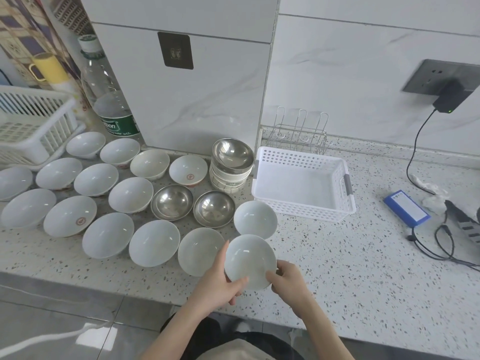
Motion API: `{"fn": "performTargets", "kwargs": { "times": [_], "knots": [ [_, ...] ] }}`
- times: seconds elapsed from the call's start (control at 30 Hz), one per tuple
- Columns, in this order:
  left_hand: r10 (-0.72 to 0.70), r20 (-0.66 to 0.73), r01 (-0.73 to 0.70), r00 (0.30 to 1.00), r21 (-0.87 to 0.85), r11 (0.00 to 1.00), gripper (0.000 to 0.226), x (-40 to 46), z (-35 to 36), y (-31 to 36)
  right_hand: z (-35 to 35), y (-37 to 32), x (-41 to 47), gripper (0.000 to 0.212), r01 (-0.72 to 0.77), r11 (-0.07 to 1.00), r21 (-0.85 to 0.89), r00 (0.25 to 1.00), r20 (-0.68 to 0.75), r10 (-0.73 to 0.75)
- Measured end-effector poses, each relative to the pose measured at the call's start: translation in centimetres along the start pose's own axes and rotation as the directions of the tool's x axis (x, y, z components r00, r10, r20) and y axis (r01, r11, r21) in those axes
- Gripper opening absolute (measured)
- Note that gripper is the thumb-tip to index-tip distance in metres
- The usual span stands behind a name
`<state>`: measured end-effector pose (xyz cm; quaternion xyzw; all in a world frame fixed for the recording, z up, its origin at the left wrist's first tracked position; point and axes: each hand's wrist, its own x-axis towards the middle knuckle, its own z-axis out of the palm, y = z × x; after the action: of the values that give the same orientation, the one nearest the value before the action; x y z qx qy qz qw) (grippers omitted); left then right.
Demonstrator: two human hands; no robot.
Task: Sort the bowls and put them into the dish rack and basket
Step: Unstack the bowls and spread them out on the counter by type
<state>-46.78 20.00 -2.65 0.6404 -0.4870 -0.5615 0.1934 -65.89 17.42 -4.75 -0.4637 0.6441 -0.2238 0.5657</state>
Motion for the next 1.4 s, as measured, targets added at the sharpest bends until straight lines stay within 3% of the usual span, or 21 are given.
{"fn": "performTargets", "kwargs": {
  "times": [0.13, 0.43, 0.7, 0.93, 1.1, 1.27, 1.4],
  "knots": [
    [0.068, 0.034, -0.07, 0.997, 0.069, 0.995, 0.107, 0.2, -0.2, -0.1, 0.1, 0.3, 0.2, 0.018, -0.001, 1.0, -0.029, 1.0, 0.017, 0.002],
    [0.109, 0.008, -0.109, 0.994, 0.183, 0.977, 0.097, 0.8, 0.0, -0.4, 0.0, 0.9, 0.3, 0.018, 0.0, 0.997, -0.082, 1.0, 0.029, 0.003],
    [0.092, -0.002, -0.089, 0.996, 0.243, 0.966, 0.105, 1.3, 0.3, -1.1, 0.1, 1.4, 0.8, 0.015, 0.005, 0.993, -0.12, 1.0, 0.018, -0.003],
    [0.007, 0.002, -0.008, 1.0, 0.352, 0.936, 0.128, 1.7, 0.2, -1.5, 0.1, 1.7, 0.7, 0.014, -0.012, 0.997, -0.081, 0.999, 0.033, 0.015],
    [-0.025, -0.03, 0.035, 0.999, 0.402, 0.915, 0.129, 1.9, 0.3, -1.4, 0.1, 1.3, 0.7, 0.016, -0.037, 0.991, -0.127, 0.998, 0.039, 0.042],
    [-0.035, 0.003, 0.031, 0.999, 0.382, 0.924, 0.132, 1.7, -0.2, -1.5, -0.1, 0.7, 0.4, 0.02, -0.048, 0.981, -0.187, 0.998, 0.04, 0.056],
    [-0.035, 0.026, 0.025, 0.999, 0.314, 0.949, 0.122, 2.1, -1.9, -1.1, -0.9, -0.1, 0.2, 0.027, -0.064, 0.979, -0.195, 0.995, -0.088, 0.048]
  ]
}}
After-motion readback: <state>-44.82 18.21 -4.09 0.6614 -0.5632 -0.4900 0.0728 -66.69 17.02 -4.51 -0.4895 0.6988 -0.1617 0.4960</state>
